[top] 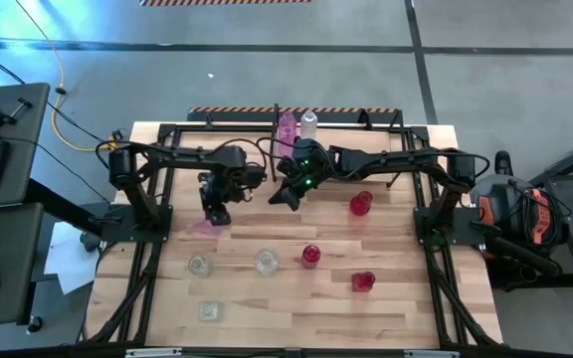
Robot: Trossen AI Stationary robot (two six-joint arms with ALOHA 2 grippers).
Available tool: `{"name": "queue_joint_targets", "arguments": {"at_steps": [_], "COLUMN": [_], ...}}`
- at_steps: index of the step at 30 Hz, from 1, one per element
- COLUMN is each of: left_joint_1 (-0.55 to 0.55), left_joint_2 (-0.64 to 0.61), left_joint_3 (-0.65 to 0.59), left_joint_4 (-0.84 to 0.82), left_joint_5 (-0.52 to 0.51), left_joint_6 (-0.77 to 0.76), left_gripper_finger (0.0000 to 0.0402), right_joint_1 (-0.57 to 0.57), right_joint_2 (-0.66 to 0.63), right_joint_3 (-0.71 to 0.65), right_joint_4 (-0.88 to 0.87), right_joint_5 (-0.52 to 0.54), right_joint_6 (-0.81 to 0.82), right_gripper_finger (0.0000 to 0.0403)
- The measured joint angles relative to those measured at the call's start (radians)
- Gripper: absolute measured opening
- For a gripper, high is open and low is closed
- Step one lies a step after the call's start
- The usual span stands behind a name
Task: Sort vases onto shelf
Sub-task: Align the violet vase with the other violet vase on the shelf
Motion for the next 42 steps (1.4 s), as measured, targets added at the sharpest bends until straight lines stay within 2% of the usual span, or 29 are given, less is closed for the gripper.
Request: {"name": "queue_joint_targets", "arguments": {"at_steps": [3,6,12,18,23,31,37,42], "left_joint_1": [0.000,0.000,0.000,-0.001,-0.023,-0.070,-0.111,-0.162], "left_joint_2": [-0.039,-0.119,-0.422,-0.680,-0.829,-0.898,-0.886,-0.859], "left_joint_3": [-0.009,-0.066,-0.281,-0.468,-0.555,-0.598,-0.598,-0.598], "left_joint_4": [0.015,0.112,0.391,0.390,0.394,0.448,0.453,0.452], "left_joint_5": [-0.004,-0.004,0.000,0.070,0.102,0.042,-0.009,-0.012], "left_joint_6": [-0.033,-0.097,-0.421,-0.697,-0.871,-1.024,-1.062,-1.053], "left_gripper_finger": [0.0154,0.0154,0.0154,0.0154,0.0154,0.0157,0.0163,0.0163], "right_joint_1": [0.000,0.000,-0.011,-0.027,-0.037,-0.039,-0.040,-0.053], "right_joint_2": [0.000,0.000,0.000,0.000,0.000,0.000,0.000,0.000], "right_joint_3": [0.000,0.000,0.000,0.000,0.000,0.000,0.000,0.000], "right_joint_4": [-0.007,-0.015,-0.021,-0.009,-0.007,-0.007,-0.007,-0.007], "right_joint_5": [-0.006,-0.023,-0.040,-0.057,-0.080,-0.097,-0.108,-0.123], "right_joint_6": [0.000,0.000,-0.018,-0.026,-0.034,-0.037,-0.045,-0.051], "right_gripper_finger": [0.0000,0.0000,0.0000,0.0000,0.0000,0.0000,0.0000,0.0000]}}
